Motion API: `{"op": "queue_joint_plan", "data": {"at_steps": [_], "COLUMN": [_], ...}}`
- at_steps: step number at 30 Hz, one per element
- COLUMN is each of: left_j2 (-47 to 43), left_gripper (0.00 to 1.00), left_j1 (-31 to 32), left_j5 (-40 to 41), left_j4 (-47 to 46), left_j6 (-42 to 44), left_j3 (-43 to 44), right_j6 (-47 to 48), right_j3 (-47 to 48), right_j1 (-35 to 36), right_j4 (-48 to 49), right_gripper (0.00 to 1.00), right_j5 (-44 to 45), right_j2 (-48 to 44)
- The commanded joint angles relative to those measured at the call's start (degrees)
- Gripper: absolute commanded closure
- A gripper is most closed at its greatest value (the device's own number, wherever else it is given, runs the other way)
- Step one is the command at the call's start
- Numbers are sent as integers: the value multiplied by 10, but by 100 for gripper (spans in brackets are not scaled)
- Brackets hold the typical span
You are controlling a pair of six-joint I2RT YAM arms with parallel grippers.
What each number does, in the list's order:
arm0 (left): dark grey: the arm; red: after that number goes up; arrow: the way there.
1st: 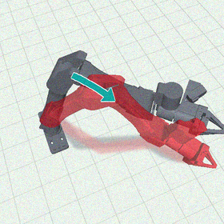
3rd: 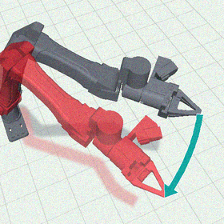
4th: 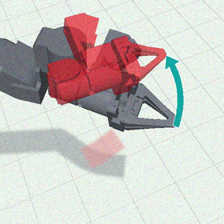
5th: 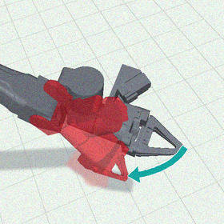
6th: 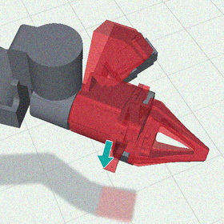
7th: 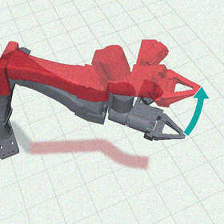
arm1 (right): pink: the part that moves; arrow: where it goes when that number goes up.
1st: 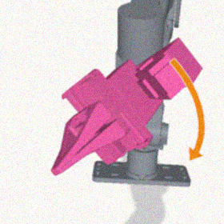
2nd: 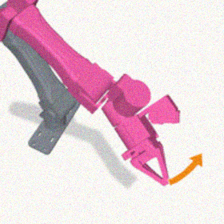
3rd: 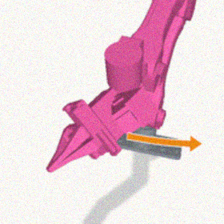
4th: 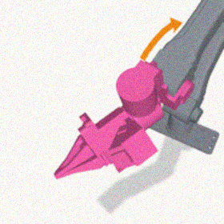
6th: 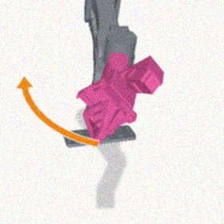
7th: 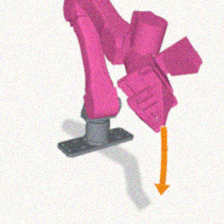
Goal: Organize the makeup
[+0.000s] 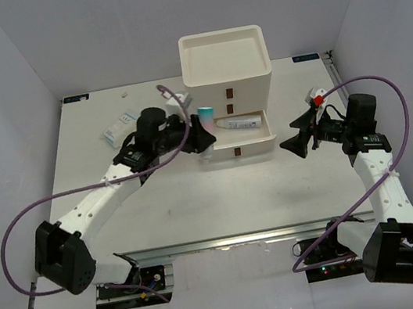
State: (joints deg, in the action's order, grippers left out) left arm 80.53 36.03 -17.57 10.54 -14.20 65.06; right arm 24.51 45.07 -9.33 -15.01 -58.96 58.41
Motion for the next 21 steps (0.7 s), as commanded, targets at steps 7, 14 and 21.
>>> {"op": "queue_joint_plan", "data": {"at_steps": [7,14,21], "left_j2": [194,255,293], "left_gripper": [93,91,78], "left_j1": [136,147,146], "left_j5": [304,321,332], "left_j4": [64,25,-42], "left_j6": [416,553,611], "left_j3": [183,226,219], "right_j6": [3,4,5], "right_j3": [-10,-11,-12], "right_j1": [-23,-25,-27], "right_j4": [21,21,21], "right_gripper": [11,11,11], "right_j5": [-29,-30,-32], "right_j2": [-11,-9,-6]}}
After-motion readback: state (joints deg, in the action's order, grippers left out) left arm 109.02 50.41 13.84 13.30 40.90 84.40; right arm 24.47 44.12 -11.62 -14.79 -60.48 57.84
